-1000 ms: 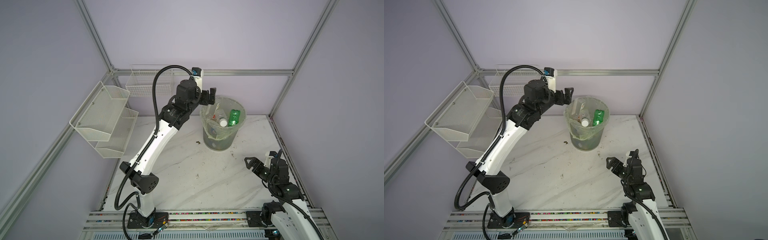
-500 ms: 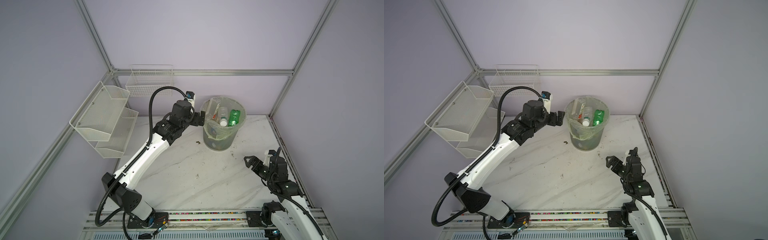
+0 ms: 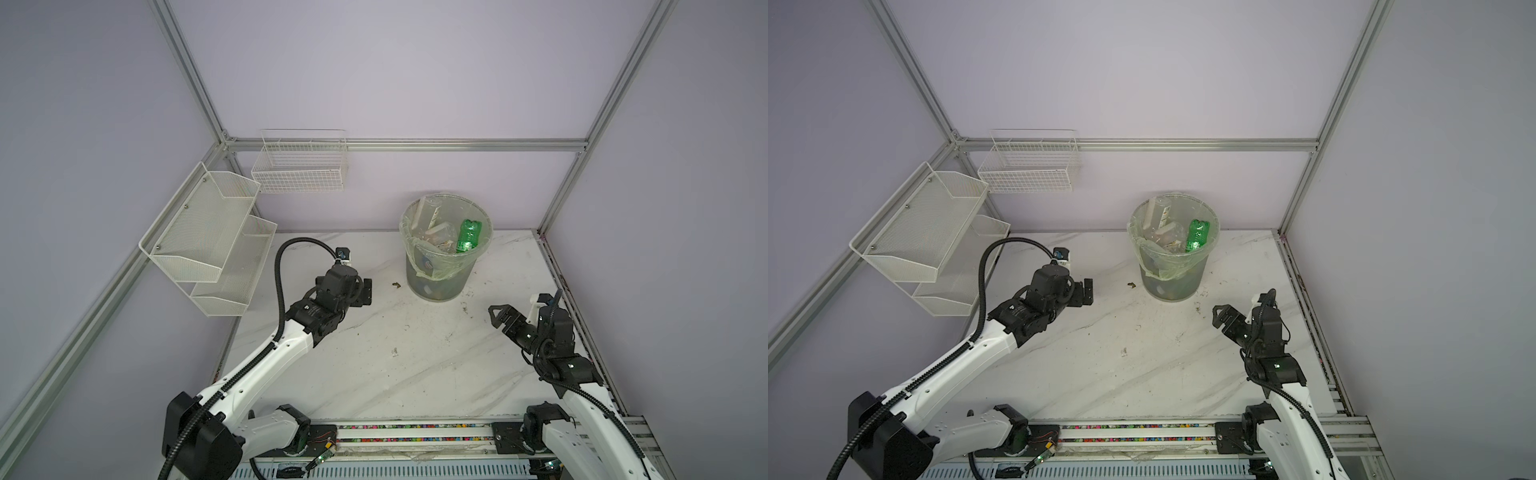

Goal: Throw the plastic bottles in the bin
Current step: Reset both arms

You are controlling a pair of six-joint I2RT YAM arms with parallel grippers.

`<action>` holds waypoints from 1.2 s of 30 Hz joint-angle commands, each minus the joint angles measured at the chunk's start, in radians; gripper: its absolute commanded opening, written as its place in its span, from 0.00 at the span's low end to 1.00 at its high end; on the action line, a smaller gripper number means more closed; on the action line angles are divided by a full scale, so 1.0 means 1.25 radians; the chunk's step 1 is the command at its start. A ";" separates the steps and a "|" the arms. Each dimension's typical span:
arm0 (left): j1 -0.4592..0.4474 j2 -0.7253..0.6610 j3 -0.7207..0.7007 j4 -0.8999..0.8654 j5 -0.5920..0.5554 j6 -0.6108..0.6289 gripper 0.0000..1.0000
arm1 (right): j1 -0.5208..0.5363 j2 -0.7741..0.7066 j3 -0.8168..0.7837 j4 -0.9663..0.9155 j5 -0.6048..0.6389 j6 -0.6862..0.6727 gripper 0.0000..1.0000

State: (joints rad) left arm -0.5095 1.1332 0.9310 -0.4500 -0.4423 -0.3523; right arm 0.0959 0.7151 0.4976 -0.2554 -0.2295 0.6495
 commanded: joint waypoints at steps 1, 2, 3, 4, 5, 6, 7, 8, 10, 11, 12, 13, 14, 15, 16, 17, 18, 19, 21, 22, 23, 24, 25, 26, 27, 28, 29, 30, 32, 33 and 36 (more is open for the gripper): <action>0.026 -0.084 -0.097 0.057 -0.120 -0.062 1.00 | -0.003 0.036 0.024 0.076 0.065 -0.004 0.97; 0.032 -0.100 -0.111 0.054 -0.135 -0.079 1.00 | -0.003 0.046 0.026 0.080 0.086 -0.007 0.97; 0.038 -0.118 -0.128 0.053 -0.148 -0.096 1.00 | -0.003 0.056 0.031 0.086 0.108 -0.015 0.97; 0.043 -0.138 -0.145 0.059 -0.157 -0.110 1.00 | -0.003 0.063 0.034 0.092 0.130 -0.023 0.97; 0.045 -0.154 -0.160 0.070 -0.156 -0.117 1.00 | -0.003 0.069 0.035 0.097 0.149 -0.031 0.97; 0.046 -0.171 -0.177 0.085 -0.152 -0.119 1.00 | -0.003 0.072 0.035 0.104 0.170 -0.041 0.97; 0.047 -0.185 -0.193 0.101 -0.152 -0.120 1.00 | -0.003 0.073 0.034 0.110 0.192 -0.048 0.97; 0.049 -0.191 -0.206 0.109 -0.159 -0.126 1.00 | -0.003 0.074 0.031 0.116 0.214 -0.056 0.98; 0.053 -0.197 -0.236 0.117 -0.190 -0.147 1.00 | -0.003 0.070 0.020 0.126 0.283 -0.062 0.97; 0.057 -0.193 -0.247 0.121 -0.202 -0.155 1.00 | -0.003 0.066 0.014 0.135 0.313 -0.063 0.97; 0.061 -0.189 -0.262 0.129 -0.216 -0.157 1.00 | -0.003 0.060 0.004 0.149 0.342 -0.064 0.97; 0.067 -0.182 -0.275 0.139 -0.228 -0.161 1.00 | -0.003 0.052 -0.007 0.165 0.369 -0.066 0.97; 0.070 -0.176 -0.284 0.149 -0.238 -0.162 1.00 | -0.003 0.045 -0.017 0.178 0.391 -0.063 0.97; 0.079 -0.168 -0.295 0.164 -0.242 -0.157 1.00 | -0.003 0.036 -0.027 0.191 0.418 -0.053 0.97; 0.088 -0.163 -0.301 0.181 -0.234 -0.147 1.00 | -0.003 0.026 -0.038 0.210 0.429 -0.051 0.97; 0.099 -0.157 -0.305 0.199 -0.223 -0.131 1.00 | -0.003 0.017 -0.050 0.232 0.435 -0.056 0.97; 0.109 -0.153 -0.310 0.224 -0.217 -0.107 1.00 | -0.003 0.008 -0.063 0.255 0.450 -0.047 0.97; 0.118 -0.148 -0.316 0.247 -0.223 -0.089 1.00 | -0.003 -0.001 -0.073 0.274 0.466 -0.043 0.97; 0.138 -0.142 -0.325 0.282 -0.233 -0.069 1.00 | -0.003 -0.021 -0.089 0.302 0.501 -0.038 0.97; 0.151 -0.141 -0.333 0.302 -0.234 -0.061 1.00 | -0.003 -0.027 -0.099 0.326 0.518 -0.048 0.97; 0.162 -0.143 -0.343 0.323 -0.231 -0.051 1.00 | -0.003 -0.027 -0.107 0.345 0.530 -0.051 0.97; 0.176 -0.146 -0.356 0.354 -0.220 -0.038 1.00 | -0.003 -0.025 -0.112 0.364 0.548 -0.055 0.97; 0.191 -0.147 -0.376 0.392 -0.197 -0.021 1.00 | -0.004 -0.016 -0.114 0.381 0.567 -0.060 0.97; 0.203 -0.147 -0.393 0.426 -0.177 -0.004 1.00 | -0.003 -0.004 -0.117 0.399 0.579 -0.074 0.97; 0.217 -0.146 -0.411 0.476 -0.157 0.016 1.00 | -0.003 0.015 -0.118 0.423 0.588 -0.096 0.97; 0.229 -0.146 -0.415 0.493 -0.140 0.032 1.00 | -0.003 0.036 -0.115 0.441 0.590 -0.118 0.97; 0.235 -0.142 -0.424 0.529 -0.132 0.063 1.00 | -0.003 0.059 -0.109 0.451 0.593 -0.129 0.97; 0.241 -0.134 -0.437 0.579 -0.131 0.096 1.00 | -0.003 0.083 -0.100 0.457 0.593 -0.140 0.98; 0.259 -0.117 -0.464 0.667 -0.125 0.143 1.00 | -0.003 0.125 -0.092 0.494 0.603 -0.182 0.97; 0.276 -0.102 -0.478 0.708 -0.106 0.153 1.00 | -0.003 0.145 -0.091 0.522 0.606 -0.198 0.97; 0.340 -0.025 -0.511 0.835 -0.008 0.168 1.00 | -0.003 0.196 -0.103 0.619 0.629 -0.251 0.97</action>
State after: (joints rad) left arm -0.1368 1.0435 0.3477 0.3412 -0.5617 -0.2195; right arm 0.0959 0.9321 0.3622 0.3511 0.4995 0.4320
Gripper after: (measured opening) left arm 0.997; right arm 0.974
